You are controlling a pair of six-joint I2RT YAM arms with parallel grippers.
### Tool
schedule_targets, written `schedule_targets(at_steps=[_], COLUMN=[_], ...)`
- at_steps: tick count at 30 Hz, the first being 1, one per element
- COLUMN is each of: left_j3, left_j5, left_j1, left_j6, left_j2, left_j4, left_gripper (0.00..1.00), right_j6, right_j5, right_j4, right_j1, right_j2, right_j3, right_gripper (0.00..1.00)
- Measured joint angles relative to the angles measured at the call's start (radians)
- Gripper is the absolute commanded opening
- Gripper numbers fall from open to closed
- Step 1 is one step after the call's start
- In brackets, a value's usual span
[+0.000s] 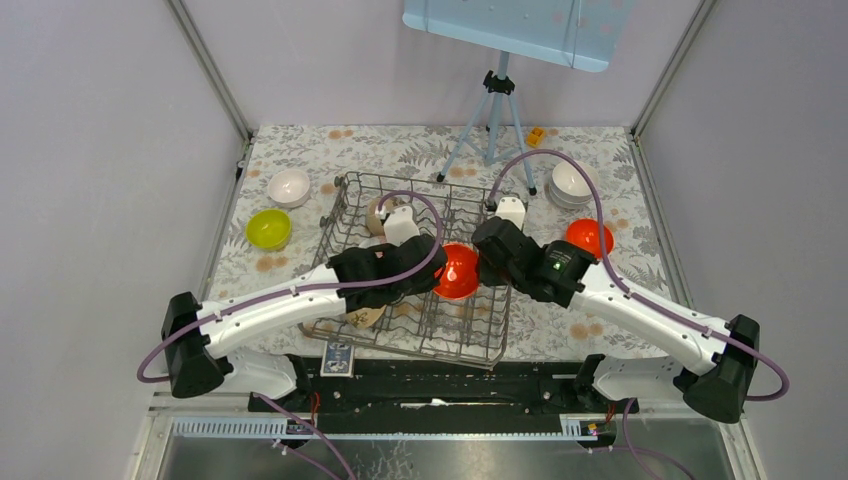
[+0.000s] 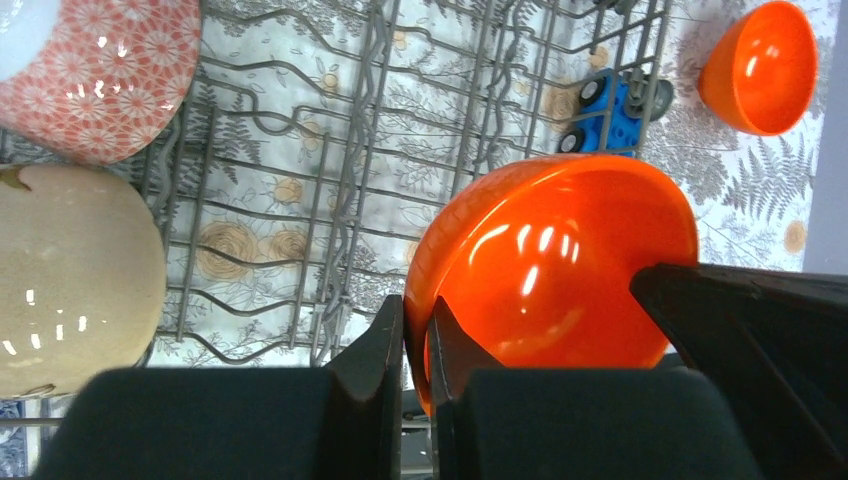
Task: Unload the bowls from the dish rack
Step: Place the bowl with the bowl.
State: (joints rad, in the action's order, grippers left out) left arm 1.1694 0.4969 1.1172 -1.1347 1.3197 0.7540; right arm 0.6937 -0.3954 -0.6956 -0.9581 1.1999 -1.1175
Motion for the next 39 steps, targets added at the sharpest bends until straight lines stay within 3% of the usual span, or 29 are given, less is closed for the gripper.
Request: schedule_targets(at_steps=[3,8,17,20,23,25,26,28,29,30,33,34,39], left_j3=[0.001,0.003,0.003,0.003,0.003,0.005,0.009,0.013,0.013,0.013,0.013,0.013,0.010], left_j5=[0.004,0.003,-0.004,-0.005,-0.008,-0.011,-0.013,-0.013,-0.014,-0.018,-0.029,-0.034,-0.058], left_j1=[0.000,-0.001,-0.003,-0.003,-0.003,-0.003,-0.002,0.000,0.000,0.000,0.000,0.000,-0.001], left_j6=[0.005,0.004,0.005,0.004,0.003,0.002,0.001,0.002,0.003,0.007,0.014,0.020,0.074], left_j2=[0.005,0.010,0.011,0.011,0.011,0.011,0.011,0.011,0.011,0.011,0.011,0.010,-0.025], left_j4=[0.009,0.015,0.019,0.019,0.017,0.011,0.011,0.011,0.010,0.010,-0.003,-0.009,-0.052], left_gripper=[0.00,0.00,0.00,0.00,0.00,0.00,0.03,0.30,0.52,0.65,0.94,0.98,0.99], right_j6=[-0.002,-0.018,-0.068,-0.078,-0.088,-0.094,-0.097,-0.097,-0.097,-0.098,-0.105,-0.108,-0.148], right_j5=[0.013,0.020,0.023,0.021,0.025,0.023,0.019,0.013,0.011,0.008,0.000,-0.006,-0.010], right_j4=[0.010,0.010,0.012,0.012,0.014,0.013,0.008,0.004,0.003,0.000,-0.024,-0.034,-0.096], right_j1=[0.000,0.000,0.000,0.001,0.001,0.001,0.002,0.003,0.003,0.003,0.005,0.006,0.070], right_j2=[0.000,0.008,0.016,0.024,0.029,0.029,0.031,0.032,0.032,0.032,0.032,0.032,0.030], right_j3=[-0.005,-0.006,-0.021,-0.021,-0.021,-0.021,-0.021,-0.021,-0.021,-0.021,-0.026,-0.031,-0.081], right_gripper=[0.00,0.20,0.35,0.27,0.05,0.00,0.00,0.00,0.00,0.00,0.00,0.00,0.00])
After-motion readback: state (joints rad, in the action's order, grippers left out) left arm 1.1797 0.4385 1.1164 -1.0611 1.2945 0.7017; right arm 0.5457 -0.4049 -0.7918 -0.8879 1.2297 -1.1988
